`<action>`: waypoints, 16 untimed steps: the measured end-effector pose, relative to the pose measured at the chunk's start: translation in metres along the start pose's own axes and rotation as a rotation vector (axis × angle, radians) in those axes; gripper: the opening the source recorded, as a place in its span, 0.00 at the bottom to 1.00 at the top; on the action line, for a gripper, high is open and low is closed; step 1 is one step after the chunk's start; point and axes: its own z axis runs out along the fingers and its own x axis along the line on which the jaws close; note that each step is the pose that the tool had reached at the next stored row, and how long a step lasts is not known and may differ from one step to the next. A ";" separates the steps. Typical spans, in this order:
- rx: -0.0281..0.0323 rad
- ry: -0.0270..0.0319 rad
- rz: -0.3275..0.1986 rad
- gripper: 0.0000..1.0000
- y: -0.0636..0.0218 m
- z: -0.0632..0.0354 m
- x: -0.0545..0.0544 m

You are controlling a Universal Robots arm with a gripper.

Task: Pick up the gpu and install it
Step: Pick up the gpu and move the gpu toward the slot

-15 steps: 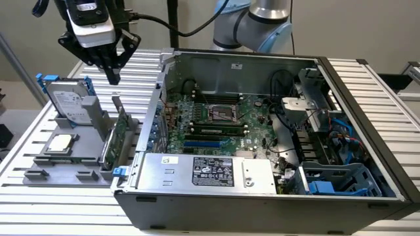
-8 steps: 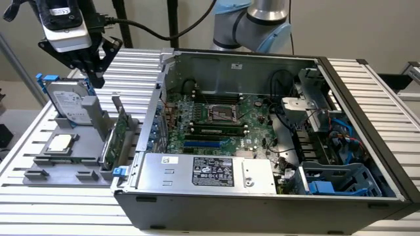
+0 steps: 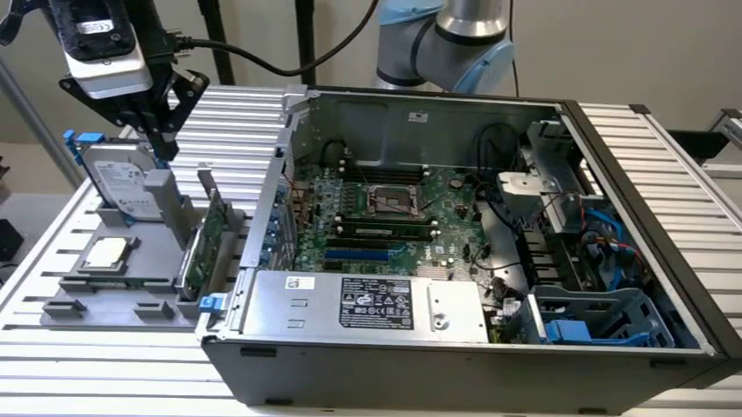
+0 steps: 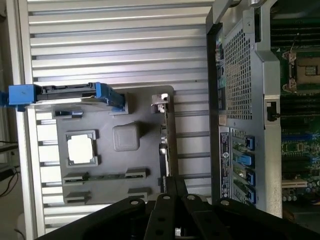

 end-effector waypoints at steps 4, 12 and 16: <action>0.0000 0.0000 0.000 0.00 0.0000 0.0000 0.000; 0.0003 0.0000 -0.001 0.00 -0.0004 0.0039 0.003; 0.0001 0.0007 -0.016 0.00 -0.0018 0.0111 0.004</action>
